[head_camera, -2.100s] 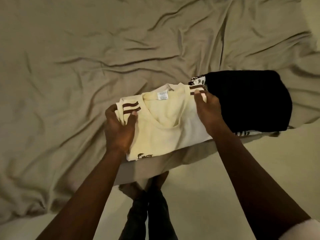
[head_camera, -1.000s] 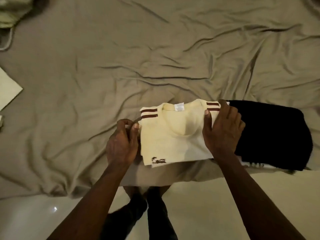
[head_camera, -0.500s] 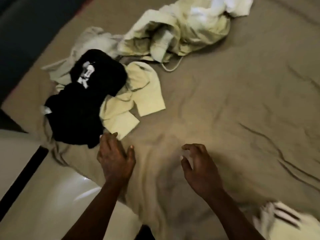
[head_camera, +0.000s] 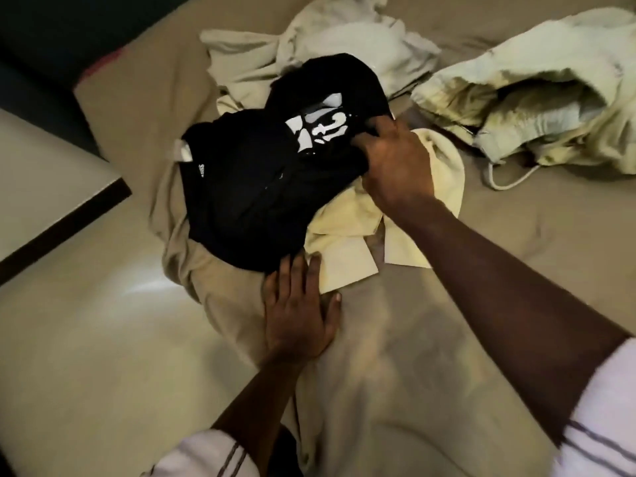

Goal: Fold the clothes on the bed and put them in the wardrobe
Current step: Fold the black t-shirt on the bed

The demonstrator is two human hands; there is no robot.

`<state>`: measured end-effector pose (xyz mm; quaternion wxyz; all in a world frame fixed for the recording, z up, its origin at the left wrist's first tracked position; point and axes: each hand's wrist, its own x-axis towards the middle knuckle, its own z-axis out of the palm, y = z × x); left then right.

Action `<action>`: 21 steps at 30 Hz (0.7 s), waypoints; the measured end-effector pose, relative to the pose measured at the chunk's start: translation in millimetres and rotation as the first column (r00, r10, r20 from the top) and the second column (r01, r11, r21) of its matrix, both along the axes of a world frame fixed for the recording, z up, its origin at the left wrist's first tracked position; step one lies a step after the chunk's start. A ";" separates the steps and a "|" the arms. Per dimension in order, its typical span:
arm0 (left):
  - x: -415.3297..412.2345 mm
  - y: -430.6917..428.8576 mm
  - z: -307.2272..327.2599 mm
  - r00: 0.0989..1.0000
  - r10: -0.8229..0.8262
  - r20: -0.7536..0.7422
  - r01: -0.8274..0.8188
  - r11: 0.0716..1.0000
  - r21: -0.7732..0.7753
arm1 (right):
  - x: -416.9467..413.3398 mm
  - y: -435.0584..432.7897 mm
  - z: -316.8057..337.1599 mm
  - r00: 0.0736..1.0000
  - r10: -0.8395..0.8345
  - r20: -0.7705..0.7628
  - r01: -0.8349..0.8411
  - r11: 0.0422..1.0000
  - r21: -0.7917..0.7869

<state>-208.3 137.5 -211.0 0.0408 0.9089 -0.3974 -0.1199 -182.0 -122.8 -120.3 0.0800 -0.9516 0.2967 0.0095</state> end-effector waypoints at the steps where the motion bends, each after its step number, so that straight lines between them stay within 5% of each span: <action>1: 0.2 -1.4 1.4 1.000 -0.002 -0.007 0.002 1.000 -0.011 | -1.3 -7.4 6.3 0.999 0.047 -0.010 -0.047 0.999 0.011; 5: 2.7 -2.2 12.2 0.999 0.012 -0.043 -0.015 0.997 -0.076 | -18.5 -8.7 55.4 0.985 0.154 0.079 -0.166 0.969 0.184; 11: 4.9 -10.3 72.8 0.971 0.102 -0.217 -0.129 0.985 -0.116 | -73.4 30.5 166.0 0.908 -0.263 0.326 0.031 0.818 0.574; 17: -53.3 -35.2 266.6 0.949 0.188 -0.254 -0.315 0.613 -0.724 | -142.1 48.6 316.8 0.752 -0.483 0.449 0.105 0.760 0.642; 21: -118.1 -49.8 416.9 0.973 -0.150 -0.176 -0.077 0.507 -0.858 | -218.9 72.9 424.8 0.831 -0.430 0.353 0.046 0.686 0.726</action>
